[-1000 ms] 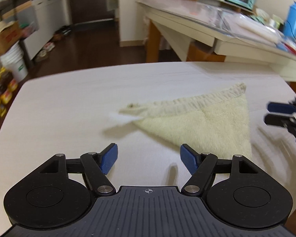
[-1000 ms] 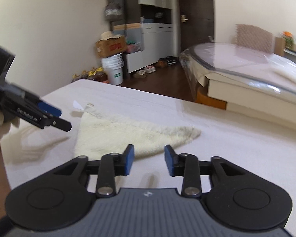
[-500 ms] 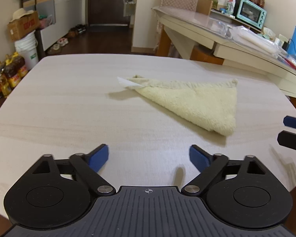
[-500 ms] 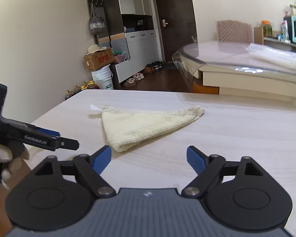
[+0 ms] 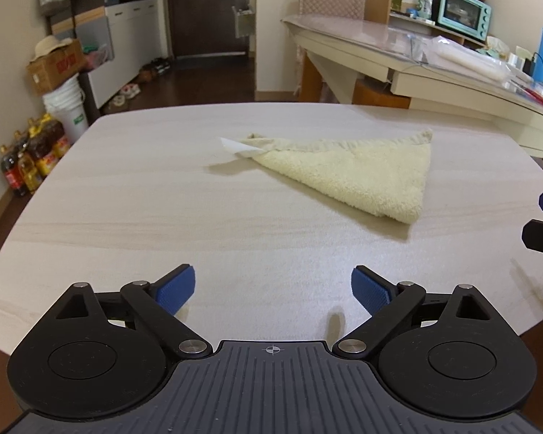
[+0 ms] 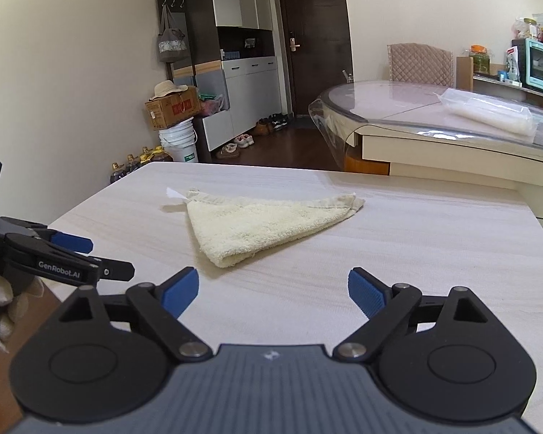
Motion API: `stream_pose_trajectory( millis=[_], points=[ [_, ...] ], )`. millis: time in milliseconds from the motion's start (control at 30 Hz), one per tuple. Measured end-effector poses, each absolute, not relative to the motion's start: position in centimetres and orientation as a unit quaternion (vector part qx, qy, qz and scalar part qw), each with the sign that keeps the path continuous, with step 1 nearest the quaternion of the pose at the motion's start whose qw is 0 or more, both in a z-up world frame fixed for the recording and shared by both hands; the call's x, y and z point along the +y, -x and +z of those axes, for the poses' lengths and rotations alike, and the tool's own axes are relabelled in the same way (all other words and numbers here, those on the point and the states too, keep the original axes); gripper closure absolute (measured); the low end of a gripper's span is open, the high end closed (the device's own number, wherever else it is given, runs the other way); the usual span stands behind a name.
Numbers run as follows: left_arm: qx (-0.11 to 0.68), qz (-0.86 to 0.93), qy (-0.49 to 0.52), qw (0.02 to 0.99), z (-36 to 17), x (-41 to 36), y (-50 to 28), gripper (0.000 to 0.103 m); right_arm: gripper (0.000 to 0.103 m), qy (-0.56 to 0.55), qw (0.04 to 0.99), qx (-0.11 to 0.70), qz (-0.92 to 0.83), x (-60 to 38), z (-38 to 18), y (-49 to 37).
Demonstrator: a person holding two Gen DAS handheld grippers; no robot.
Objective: Fold towel
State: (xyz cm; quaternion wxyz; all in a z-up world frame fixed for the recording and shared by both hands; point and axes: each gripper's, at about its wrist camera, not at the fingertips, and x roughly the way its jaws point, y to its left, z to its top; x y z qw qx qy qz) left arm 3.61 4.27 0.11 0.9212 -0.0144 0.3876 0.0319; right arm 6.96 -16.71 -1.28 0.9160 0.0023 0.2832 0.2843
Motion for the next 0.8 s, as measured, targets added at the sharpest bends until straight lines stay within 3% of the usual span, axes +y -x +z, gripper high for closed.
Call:
stream_pose_trajectory(
  millis=[467,800],
  points=[
    [0.378,0.028,0.015,0.925,0.6,5.3,-3.8,0.006,0.014,0.016,0.917,0.278,0.286,-16.6,-1.3,-8.6],
    [0.373,0.031,0.007,0.927,1.1,6.9,-7.3,0.006,0.052,-0.023,0.908,0.308,0.282,-16.6,-2.5,-20.0]
  ],
)
